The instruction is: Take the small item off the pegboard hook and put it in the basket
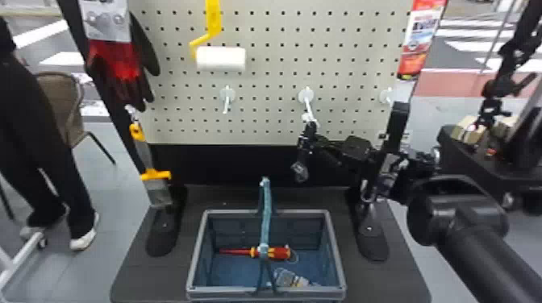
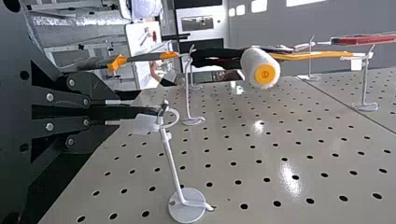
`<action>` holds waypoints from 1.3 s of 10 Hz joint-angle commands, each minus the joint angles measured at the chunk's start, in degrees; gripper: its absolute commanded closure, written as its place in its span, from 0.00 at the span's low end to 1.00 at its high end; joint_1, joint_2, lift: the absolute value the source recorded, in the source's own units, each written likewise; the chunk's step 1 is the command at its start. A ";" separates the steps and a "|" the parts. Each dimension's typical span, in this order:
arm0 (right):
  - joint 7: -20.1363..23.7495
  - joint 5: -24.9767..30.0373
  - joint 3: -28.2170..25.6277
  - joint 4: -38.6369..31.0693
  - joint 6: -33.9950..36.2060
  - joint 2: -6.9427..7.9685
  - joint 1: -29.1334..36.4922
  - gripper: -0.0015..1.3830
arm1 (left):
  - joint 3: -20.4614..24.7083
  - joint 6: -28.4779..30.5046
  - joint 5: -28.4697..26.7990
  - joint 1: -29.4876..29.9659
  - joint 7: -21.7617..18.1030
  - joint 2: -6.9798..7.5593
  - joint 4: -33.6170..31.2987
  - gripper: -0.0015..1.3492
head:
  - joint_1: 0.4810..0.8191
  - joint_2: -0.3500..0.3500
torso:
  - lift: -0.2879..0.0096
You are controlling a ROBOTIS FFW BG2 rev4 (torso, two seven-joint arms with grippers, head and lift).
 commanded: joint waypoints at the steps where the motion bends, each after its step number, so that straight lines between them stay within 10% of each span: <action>1: -0.10 -0.09 -0.09 -0.90 0.24 -0.26 0.41 0.87 | 0.00 0.04 0.00 0.00 0.00 0.00 -0.04 0.13 | 0.20 0.50 | 0.63; 13: -2.30 -0.09 -6.77 -16.93 4.63 -2.28 13.09 0.87 | -0.09 0.30 0.08 0.12 0.00 0.09 -0.04 0.13 | 0.20 0.50 | 0.63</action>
